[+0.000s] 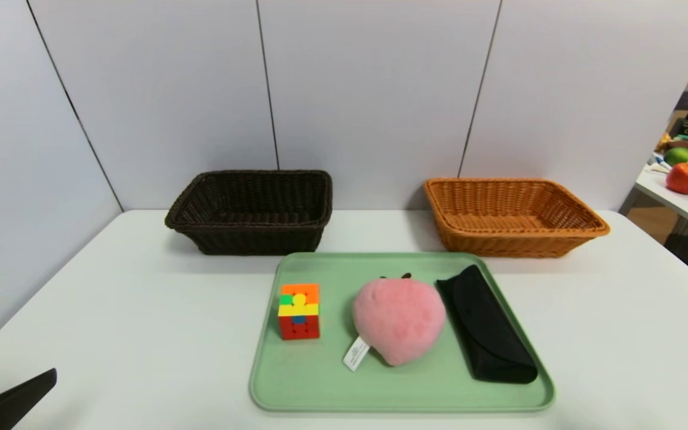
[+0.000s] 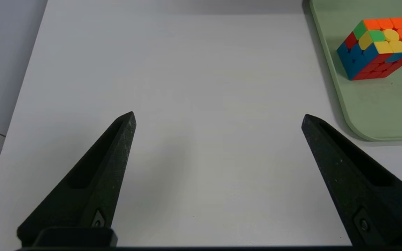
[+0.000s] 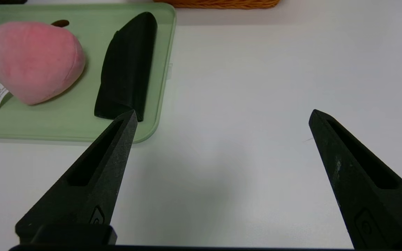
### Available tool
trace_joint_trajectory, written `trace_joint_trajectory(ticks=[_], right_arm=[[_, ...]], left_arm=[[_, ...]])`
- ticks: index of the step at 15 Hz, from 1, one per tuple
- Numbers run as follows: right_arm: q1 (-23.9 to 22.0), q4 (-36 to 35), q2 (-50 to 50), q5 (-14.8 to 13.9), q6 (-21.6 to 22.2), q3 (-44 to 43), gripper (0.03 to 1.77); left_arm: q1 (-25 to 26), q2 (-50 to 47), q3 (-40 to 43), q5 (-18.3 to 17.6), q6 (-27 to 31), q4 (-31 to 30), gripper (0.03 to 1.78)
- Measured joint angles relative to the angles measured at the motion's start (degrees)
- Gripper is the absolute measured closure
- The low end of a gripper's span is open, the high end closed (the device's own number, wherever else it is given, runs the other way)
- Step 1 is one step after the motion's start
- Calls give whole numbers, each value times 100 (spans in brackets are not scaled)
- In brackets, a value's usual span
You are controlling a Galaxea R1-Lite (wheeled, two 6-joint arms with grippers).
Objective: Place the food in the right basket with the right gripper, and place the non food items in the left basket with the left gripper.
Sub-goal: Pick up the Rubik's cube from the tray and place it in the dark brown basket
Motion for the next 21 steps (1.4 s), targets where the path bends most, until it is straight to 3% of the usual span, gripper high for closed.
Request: trace_joint_trajectory(ticks=[4,7,9,12,15,21], right_arm=[[39,956,1069,157,-26,-1012,10],[56,1075,1708,200,-30,-1365,10],[67,1084,2055,232,-30,-1490,10],[174,1126,2505,240,-26,-1643,10],[368,1143,2910,222,-28,-1829,10],[590,1154,3671,180,-33,-2272,10]], left_arm=[[-6,844,-534,-356,-11,41,12],[-13,1317,-945,-818,-2,88,12],[-85,1624,-1202,-870,2,94,12],[-530,2131,-1456,-844,-154,94,12],[-987,2597,-1860,-747,-735,249,12],[-2074,3589,-2586,-61,-1631,592,12]])
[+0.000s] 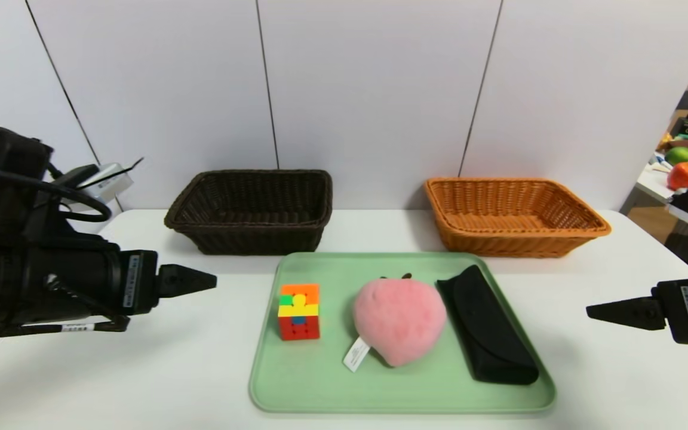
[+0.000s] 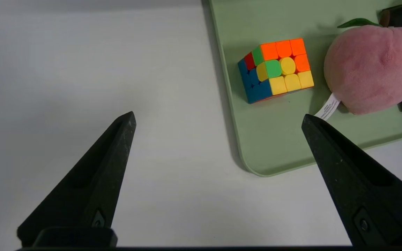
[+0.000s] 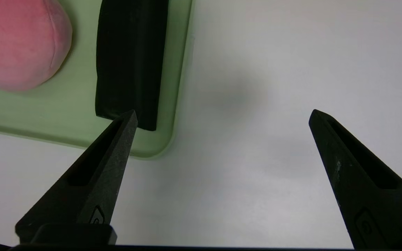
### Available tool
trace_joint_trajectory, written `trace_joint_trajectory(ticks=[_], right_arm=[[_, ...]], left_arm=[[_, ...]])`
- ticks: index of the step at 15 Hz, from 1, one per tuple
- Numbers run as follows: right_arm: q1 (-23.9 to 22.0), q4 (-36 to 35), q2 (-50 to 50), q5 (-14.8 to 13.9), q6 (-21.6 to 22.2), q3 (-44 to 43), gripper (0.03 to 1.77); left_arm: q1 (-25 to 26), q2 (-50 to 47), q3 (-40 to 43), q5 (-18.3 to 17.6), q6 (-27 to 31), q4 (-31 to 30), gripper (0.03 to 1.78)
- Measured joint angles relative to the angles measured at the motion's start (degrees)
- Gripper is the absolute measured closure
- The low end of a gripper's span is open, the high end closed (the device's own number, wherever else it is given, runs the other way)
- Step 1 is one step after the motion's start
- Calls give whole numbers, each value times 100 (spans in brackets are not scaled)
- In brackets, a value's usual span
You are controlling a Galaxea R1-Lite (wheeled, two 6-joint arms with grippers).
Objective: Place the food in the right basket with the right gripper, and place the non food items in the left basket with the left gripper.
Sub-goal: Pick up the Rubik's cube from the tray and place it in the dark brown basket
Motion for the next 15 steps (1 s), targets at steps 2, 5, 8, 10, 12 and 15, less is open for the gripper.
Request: trace_joint_trajectory(ticks=[2,5,8,10,12,15], right_arm=[[21,0,122,2,10,-35,10],[76,-18,188,0,32,-46,10],[91,-18,185,-4,32,-101,10],[100,-18,183,0,33,-121,10],[141,-28,180,0,49,-132,10],[168,-28,174,2,55,-137,10]], left_arm=[[-324,396,-313,394,-386,205,12],[-853,1069,-1102,945,-1163,763,12],[-1212,1612,-1666,1079,-1532,1064,12],[-1345,1902,-1885,1118,-1680,1133,12],[-1447,2186,-2061,1262,-1825,1182,12],[-1601,2632,-2372,1501,-2144,1230,12]])
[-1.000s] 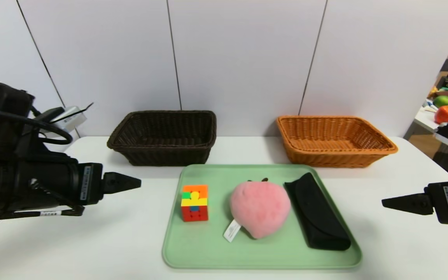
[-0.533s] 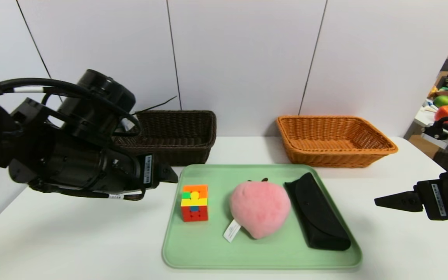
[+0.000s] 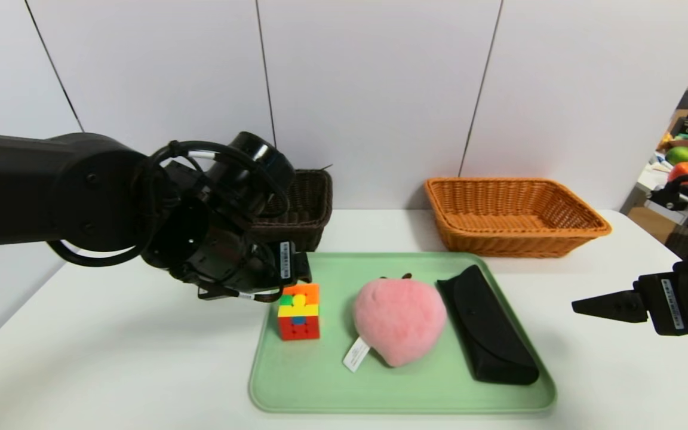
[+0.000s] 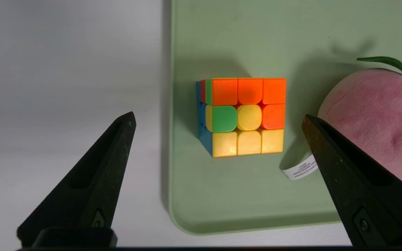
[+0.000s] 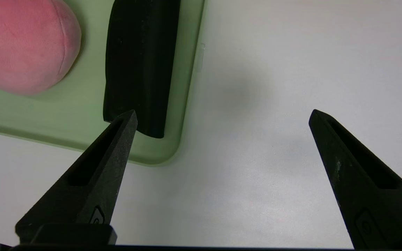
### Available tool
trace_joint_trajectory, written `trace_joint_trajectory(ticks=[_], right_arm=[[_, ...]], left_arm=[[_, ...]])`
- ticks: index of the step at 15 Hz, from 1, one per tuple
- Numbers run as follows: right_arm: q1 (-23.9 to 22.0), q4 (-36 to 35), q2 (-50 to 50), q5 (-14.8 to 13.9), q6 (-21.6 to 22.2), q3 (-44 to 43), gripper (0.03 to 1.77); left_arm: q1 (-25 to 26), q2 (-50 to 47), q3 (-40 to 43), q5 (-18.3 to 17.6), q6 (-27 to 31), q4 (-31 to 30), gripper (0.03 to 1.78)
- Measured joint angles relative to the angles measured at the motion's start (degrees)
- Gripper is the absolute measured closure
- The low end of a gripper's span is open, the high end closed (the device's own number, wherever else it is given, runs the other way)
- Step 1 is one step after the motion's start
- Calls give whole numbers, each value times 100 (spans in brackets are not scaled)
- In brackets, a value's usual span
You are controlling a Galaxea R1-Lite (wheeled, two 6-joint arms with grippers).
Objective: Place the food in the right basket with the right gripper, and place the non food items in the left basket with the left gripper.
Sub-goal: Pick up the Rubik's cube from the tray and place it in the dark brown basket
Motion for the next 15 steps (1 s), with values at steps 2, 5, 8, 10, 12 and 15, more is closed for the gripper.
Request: trace_joint_trajectory(ticks=[2,5,8,10,12,15], right_arm=[[4,1,-9,0,0,0,10],[1,9,-37,0,9,5,10],[-2,9,-48,2,18,22,10],[-2,10,-57,0,18,43,10],[-5,10,-59,-2,18,51,10],[-5,10,-72,2,18,63,10]], left_arm=[[-100,238,-262,45,-63,195,12],[-293,518,-552,406,-72,383,12],[-378,689,-594,544,-73,389,12],[-395,791,-585,546,-87,389,12],[-404,846,-579,535,-95,391,12],[-435,916,-577,528,-139,391,12]])
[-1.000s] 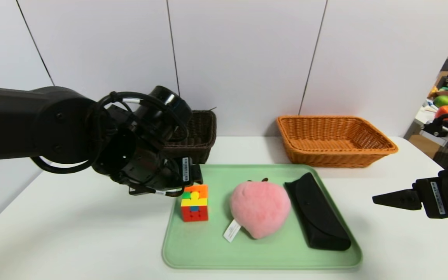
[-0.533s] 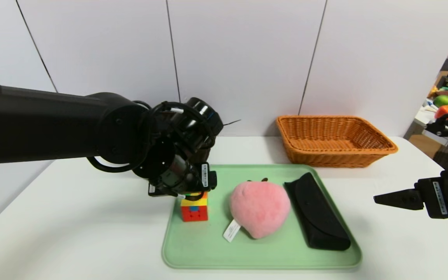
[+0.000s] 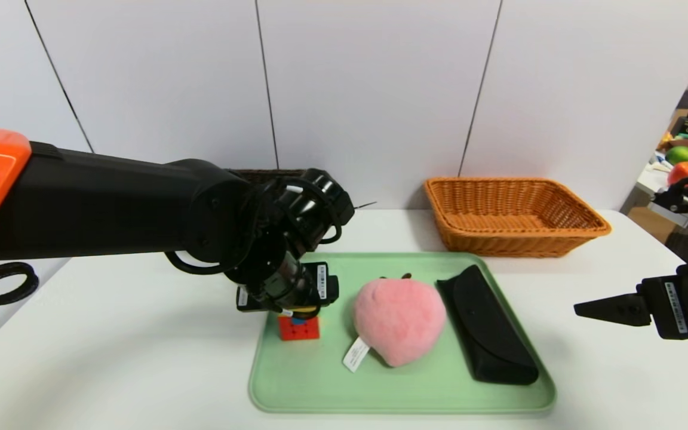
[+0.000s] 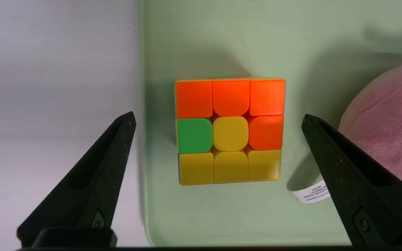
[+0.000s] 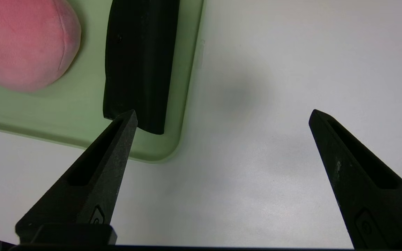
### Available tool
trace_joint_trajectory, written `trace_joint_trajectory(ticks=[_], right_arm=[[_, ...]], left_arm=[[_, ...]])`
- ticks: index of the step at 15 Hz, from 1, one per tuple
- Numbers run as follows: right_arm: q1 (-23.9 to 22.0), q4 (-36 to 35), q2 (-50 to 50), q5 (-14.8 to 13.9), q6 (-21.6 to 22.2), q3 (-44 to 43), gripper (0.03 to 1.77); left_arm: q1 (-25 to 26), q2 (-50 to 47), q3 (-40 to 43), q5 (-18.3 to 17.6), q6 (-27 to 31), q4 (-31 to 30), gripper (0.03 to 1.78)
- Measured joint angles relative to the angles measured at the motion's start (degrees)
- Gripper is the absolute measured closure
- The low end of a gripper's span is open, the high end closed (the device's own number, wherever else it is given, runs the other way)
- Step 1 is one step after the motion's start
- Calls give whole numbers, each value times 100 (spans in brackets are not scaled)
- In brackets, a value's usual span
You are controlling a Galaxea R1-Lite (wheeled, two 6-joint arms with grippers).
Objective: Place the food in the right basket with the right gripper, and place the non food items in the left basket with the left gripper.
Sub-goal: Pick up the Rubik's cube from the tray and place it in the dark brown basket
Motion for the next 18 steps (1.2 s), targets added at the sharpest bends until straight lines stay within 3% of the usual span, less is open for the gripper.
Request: trace_joint_trajectory(ticks=[18], right_arm=[[0,0,-123,24,9,137,10]], left_arm=[[-137,300,-124,-20,-22,-9,12]])
